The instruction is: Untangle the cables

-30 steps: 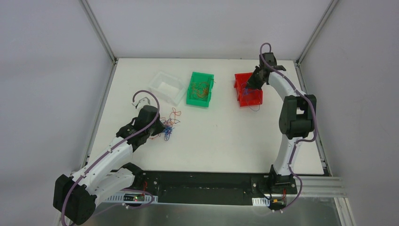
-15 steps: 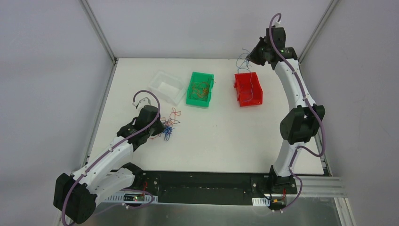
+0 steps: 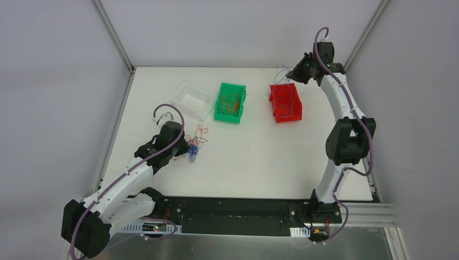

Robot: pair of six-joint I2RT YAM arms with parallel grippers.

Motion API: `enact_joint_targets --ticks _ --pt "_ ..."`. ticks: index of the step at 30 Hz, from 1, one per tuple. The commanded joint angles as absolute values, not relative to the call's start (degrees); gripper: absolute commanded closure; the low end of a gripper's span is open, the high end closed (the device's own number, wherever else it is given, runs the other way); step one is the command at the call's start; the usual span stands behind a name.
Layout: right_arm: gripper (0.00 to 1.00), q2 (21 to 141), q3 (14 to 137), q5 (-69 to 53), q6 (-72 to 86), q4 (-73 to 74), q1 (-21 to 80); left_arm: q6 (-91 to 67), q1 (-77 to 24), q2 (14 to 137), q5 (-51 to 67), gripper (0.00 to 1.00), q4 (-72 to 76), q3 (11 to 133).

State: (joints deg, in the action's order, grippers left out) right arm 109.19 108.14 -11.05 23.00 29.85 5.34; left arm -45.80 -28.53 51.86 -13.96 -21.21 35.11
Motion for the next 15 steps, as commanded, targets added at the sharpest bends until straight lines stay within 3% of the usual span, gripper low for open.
enact_joint_targets --ticks 1,15 --pt "1.0 104.7 99.8 -16.0 25.5 23.3 2.7 -45.3 -29.0 52.0 -14.2 1.0 -19.8 36.4" --pt "1.0 105.0 86.0 -14.8 25.2 20.6 0.3 -45.5 -29.1 53.3 -13.6 1.0 -19.3 37.0"
